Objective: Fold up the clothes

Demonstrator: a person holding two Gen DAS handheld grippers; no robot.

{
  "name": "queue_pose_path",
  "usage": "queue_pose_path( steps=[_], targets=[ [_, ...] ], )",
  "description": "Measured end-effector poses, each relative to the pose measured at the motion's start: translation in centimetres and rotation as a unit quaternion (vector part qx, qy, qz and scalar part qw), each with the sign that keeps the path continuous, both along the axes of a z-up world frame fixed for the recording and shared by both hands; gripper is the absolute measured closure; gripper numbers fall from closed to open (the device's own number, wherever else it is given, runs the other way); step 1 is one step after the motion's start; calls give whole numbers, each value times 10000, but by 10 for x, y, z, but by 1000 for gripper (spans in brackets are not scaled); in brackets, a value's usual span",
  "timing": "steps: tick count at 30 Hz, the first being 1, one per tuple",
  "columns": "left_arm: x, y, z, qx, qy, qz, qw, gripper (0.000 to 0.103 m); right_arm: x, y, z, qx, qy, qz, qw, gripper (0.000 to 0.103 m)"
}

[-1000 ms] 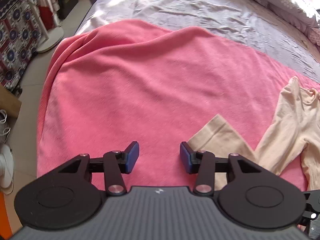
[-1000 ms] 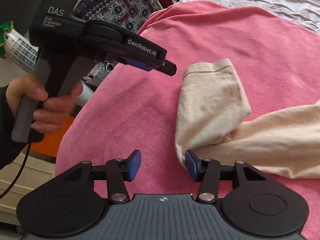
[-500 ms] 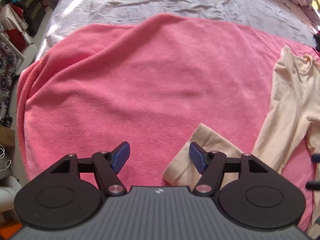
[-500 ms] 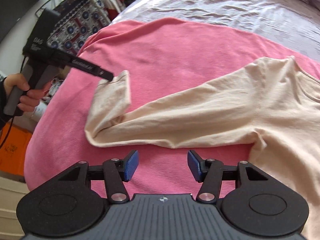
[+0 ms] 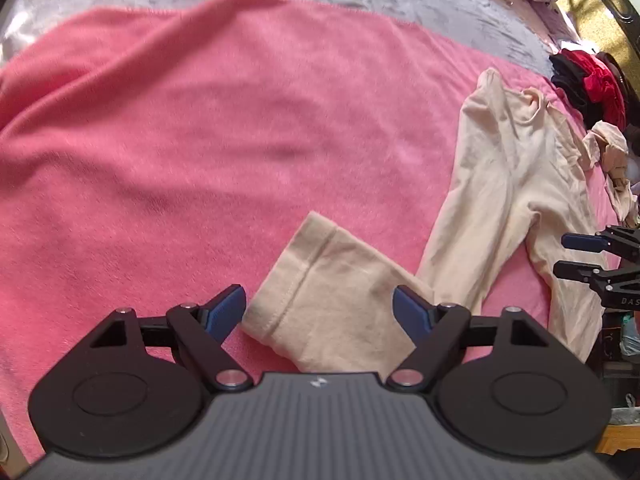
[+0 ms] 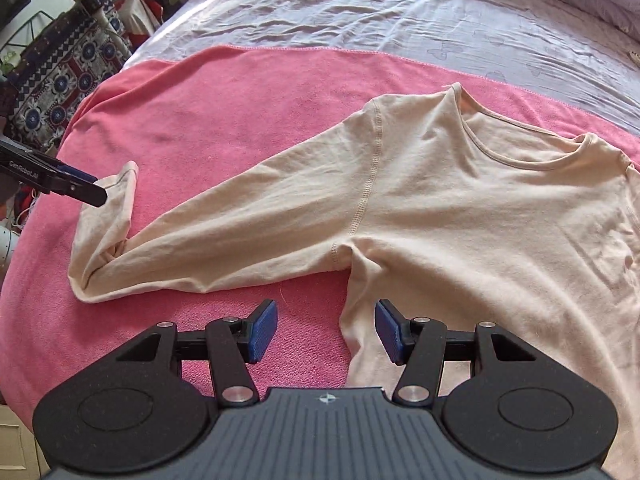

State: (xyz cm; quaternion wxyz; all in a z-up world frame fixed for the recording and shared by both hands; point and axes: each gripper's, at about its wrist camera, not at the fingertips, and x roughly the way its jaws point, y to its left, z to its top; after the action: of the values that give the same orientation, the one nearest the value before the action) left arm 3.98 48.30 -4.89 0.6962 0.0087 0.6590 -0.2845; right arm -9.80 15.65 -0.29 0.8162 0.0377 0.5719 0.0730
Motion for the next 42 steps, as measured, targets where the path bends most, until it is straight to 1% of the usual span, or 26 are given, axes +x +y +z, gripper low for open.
queue_pose_path(
  steps=[1,2,3,4,6,8,9,11,12,15,17,19,21,22,24,25,26,27,28,29,31,33,35,38,42],
  targets=[
    [0,-2,-8,93,94,-32,9999,22,-1,1,0,29,15,11,10000,48],
    [0,-5,-13,86,159,-71,9998,13,-2,1,0,59,30,22,10000,48],
    [1,-9,-16,-4,199,-114,9997,0,-2,2,-1,81,55,30,9999,48],
    [-1,-16,-17,74,160,-185,9997,0,-3,3,-2,94,77,33,9999,48],
    [-5,-36,-19,551,-61,-448,9975,0,-3,4,-5,117,117,14,9999,48],
    [-14,-59,-21,1086,-349,-940,9890,0,-3,4,-7,134,161,-27,9998,48],
    [-17,-65,-22,1216,-442,-1045,9861,0,-4,3,-7,140,172,-42,9997,48],
    [-18,-68,-23,1256,-534,-1010,9855,0,-4,3,-8,152,184,-68,9997,48],
    [-17,-67,-22,1223,-537,-928,9867,0,-4,2,-8,158,184,-77,9997,48],
    [-13,-56,-21,961,-462,-508,9930,0,-5,0,-8,165,205,-95,9996,48],
    [-11,-53,-20,884,-416,-361,9946,0,-5,-2,-9,148,219,-106,9996,48],
    [-10,-54,-20,934,-371,-345,9943,0,-5,-3,-10,145,229,-129,9995,48],
    [-11,-58,-19,1098,-411,-391,9923,2,-5,-4,-11,147,240,-148,9995,48],
    [-12,-60,-18,1193,-443,-419,9910,5,-5,-5,-12,149,245,-149,9995,48],
    [-18,-60,-11,1332,-628,-456,9880,29,-5,-6,-11,148,245,-148,9995,47],
    [-21,-57,-6,1258,-724,-440,9884,36,-5,-7,-11,148,241,-153,9995,47],
    [-24,-52,1,1067,-809,-397,9902,54,-4,-8,-10,147,233,-163,9995,47],
    [-27,-47,7,876,-893,-353,9915,83,-4,-9,-11,145,223,-176,9995,46],
    [-30,-43,13,684,-978,-310,9924,93,-3,-10,-11,143,217,-195,9995,46],
    [-32,-38,17,540,-957,-275,9936,93,-2,-11,-11,141,211,-206,9995,46],
    [-33,-31,20,399,-845,-208,9954,95,-1,-11,-11,136,199,-225,9995,46],
    [-34,-30,21,413,-860,-174,9953,99,1,-11,-11,131,186,-233,9995,45],
    [-34,-21,27,473,-957,-36,9943,100,2,-11,-11,119,164,-237,9995,45],
    [-31,-4,44,551,-1232,371,9902,100,4,-12,-10,62,101,-260,9996,45],
    [-28,30,71,676,-1535,1015,9806,100,6,-18,-9,-67,-6,-475,9988,45]
  ],
)
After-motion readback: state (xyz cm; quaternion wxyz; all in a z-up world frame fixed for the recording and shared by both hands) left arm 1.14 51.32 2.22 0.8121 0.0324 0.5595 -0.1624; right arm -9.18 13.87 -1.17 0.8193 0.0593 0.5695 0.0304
